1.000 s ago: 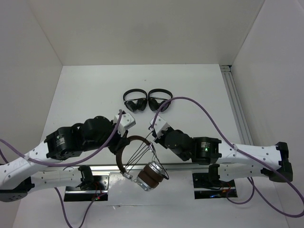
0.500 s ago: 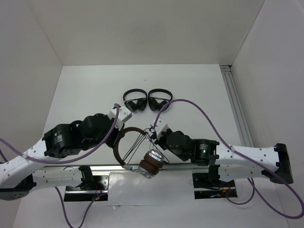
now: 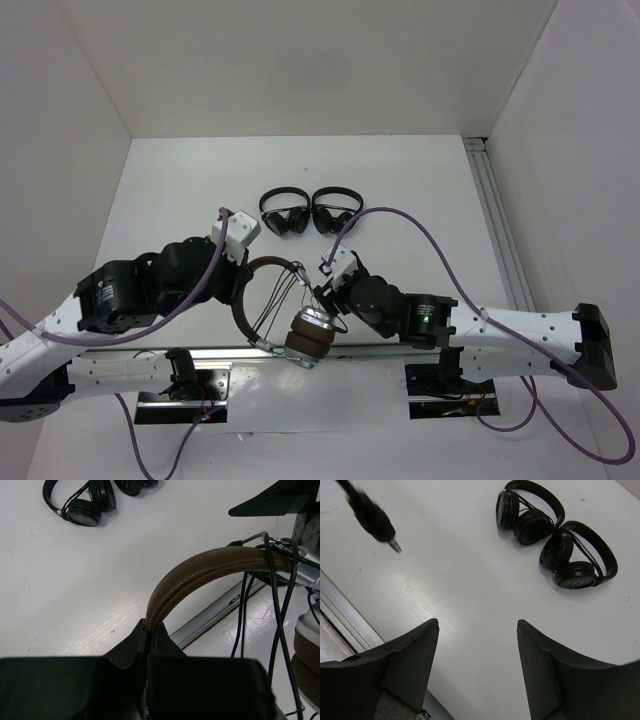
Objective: Wrap the headphones
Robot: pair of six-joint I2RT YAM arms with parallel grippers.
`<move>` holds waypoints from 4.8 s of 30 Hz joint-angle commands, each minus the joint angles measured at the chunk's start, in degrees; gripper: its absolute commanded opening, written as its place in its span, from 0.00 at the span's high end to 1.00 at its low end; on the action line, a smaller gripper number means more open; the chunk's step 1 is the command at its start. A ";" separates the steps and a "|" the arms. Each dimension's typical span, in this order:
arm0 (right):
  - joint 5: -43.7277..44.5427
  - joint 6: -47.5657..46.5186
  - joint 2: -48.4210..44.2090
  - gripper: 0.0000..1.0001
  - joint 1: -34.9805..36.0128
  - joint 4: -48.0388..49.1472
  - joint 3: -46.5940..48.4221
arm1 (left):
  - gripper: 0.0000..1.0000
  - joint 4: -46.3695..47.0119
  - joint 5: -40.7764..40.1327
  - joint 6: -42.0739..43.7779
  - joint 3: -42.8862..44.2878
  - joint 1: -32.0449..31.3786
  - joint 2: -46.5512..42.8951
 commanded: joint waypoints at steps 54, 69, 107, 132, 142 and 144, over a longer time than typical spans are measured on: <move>26.31 44.93 0.00 0.16 -5.50 -18.72 -1.29 | 1.00 33.40 5.78 -19.19 -6.83 71.65 32.93; 23.06 43.61 1.06 0.16 -5.50 -14.75 -4.38 | 1.00 35.78 5.35 -19.19 -0.68 72.18 44.62; 11.46 41.59 8.79 0.15 -6.56 -3.51 -11.93 | 0.28 20.92 1.83 -14.88 48.20 70.60 87.00; 17.07 34.73 -2.72 0.00 -4.98 -32.67 15.47 | 0.00 15.02 16.93 -17.45 8.99 73.42 33.78; 8.04 34.64 -18.43 0.00 -3.92 -44.28 20.17 | 0.00 16.81 27.06 -12.51 -27.75 59.65 -25.31; 8.03 39.53 -23.45 0.00 -3.92 -48.82 19.44 | 0.00 16.79 29.16 -11.99 -26.17 57.25 -30.07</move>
